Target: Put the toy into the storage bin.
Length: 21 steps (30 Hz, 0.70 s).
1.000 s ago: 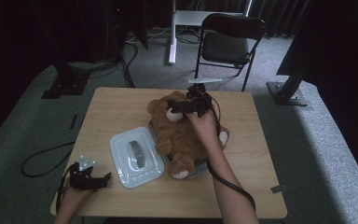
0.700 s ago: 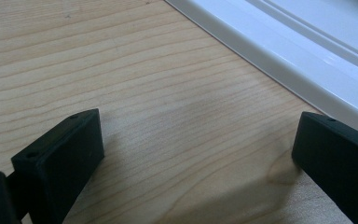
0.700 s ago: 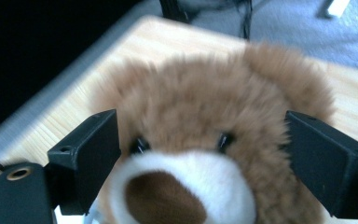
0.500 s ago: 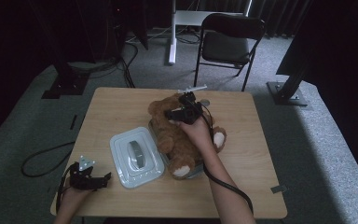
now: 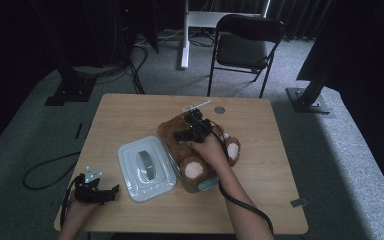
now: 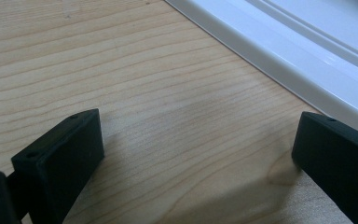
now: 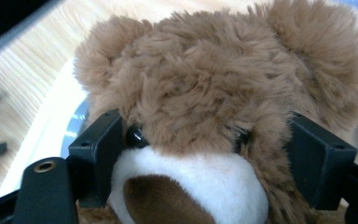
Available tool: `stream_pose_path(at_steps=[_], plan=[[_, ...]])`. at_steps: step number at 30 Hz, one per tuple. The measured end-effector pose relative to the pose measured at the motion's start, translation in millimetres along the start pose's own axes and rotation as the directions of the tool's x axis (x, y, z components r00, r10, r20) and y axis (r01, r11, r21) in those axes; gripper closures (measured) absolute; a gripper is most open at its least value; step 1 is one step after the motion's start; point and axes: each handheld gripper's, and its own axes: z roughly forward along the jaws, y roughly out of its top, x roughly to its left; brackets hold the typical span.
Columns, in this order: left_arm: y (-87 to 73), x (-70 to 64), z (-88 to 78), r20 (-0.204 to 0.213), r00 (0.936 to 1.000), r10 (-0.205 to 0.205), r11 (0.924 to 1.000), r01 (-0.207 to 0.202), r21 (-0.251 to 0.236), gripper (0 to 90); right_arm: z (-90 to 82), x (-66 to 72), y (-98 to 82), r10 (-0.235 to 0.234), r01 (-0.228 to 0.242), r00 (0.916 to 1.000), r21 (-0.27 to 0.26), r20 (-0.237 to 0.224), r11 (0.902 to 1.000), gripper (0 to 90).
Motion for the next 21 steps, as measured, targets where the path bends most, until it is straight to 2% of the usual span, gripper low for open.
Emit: stream_pose_path(at_steps=[3,4,6,8,14,19,21], plan=[[0.0,0.0,0.0,0.000,1.0000,0.000,1.0000,0.000,-0.001,2.7,16.8,3.1,-3.9,-0.007,0.007,1.0000,0.077,0.004,0.9970,21.7],[0.0,0.0,0.0,0.000,1.0000,0.000,1.0000,0.000,-0.001,2.7,27.0,4.3,-6.4,-0.010,0.008,0.9999,0.121,0.012,0.9927,22.0],[-0.1,0.0,0.0,0.000,1.0000,0.000,1.0000,0.000,-0.001,2.7,40.3,6.3,-10.3,-0.024,0.018,0.9993,0.175,0.028,0.9843,22.4],[-0.1,0.0,0.1,0.001,1.0000,0.000,1.0000,0.000,-0.001,2.7,50.9,5.3,-13.1,-0.001,-0.004,0.9997,0.210,0.025,0.9776,22.3],[0.0,0.1,0.1,0.001,1.0000,0.001,1.0000,-0.001,0.000,2.7,52.0,5.5,-12.5,-0.002,-0.006,0.9992,0.212,0.040,0.9772,20.9],[0.0,0.1,0.1,0.001,1.0000,0.001,1.0000,-0.001,-0.001,2.7,43.8,8.3,-10.3,-0.013,0.001,0.9972,0.168,0.073,0.9859,19.4],[0.0,0.0,0.1,0.001,1.0000,0.000,1.0000,0.000,-0.001,2.7,35.7,7.7,-7.8,-0.004,-0.005,0.9979,0.139,0.064,0.9903,20.7]])
